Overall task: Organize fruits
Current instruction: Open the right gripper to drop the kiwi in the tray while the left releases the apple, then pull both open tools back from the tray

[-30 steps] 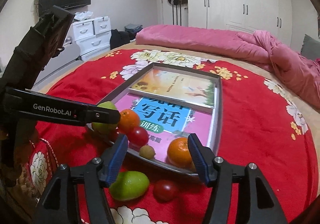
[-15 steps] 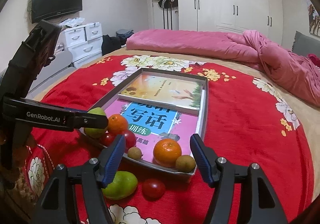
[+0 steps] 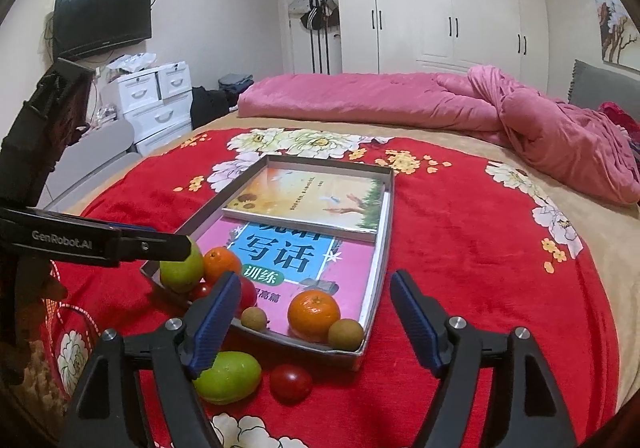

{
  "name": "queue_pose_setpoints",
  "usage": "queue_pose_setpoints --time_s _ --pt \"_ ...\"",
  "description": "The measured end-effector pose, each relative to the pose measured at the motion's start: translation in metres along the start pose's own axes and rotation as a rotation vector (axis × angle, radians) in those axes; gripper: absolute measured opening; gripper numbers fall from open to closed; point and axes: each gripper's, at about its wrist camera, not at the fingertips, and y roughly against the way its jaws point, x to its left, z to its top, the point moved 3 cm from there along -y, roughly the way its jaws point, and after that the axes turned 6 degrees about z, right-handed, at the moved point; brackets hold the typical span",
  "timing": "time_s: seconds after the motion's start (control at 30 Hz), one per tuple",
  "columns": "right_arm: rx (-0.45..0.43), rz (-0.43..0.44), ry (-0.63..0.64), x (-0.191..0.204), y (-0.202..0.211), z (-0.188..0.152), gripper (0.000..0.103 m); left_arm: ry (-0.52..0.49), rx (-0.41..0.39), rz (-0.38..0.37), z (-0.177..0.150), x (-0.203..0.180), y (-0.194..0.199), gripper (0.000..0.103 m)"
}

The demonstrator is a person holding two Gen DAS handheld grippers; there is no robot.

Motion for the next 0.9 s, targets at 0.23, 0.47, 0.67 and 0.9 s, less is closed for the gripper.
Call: queue_pose_setpoints --time_s 0.23,0.47,0.67,0.9 --pt "-0.011 -0.01 -0.006 -0.001 0.007 0.001 0.078 0.012 -0.027 -0.003 0.004 0.0 0.014 0.074" --pt "-0.014 0.003 -0.022 -0.002 0.016 0.001 0.081 0.002 -0.043 -0.003 0.002 -0.001 0.027 0.075" --pt "-0.001 0.003 -0.03 -0.003 0.024 -0.003 0.082 -0.013 -0.035 -0.013 -0.005 -0.003 0.032 0.075" --pt "0.048 -0.001 -0.045 -0.006 0.026 -0.013 0.082 -0.049 -0.024 -0.027 -0.014 -0.012 0.036 0.075"
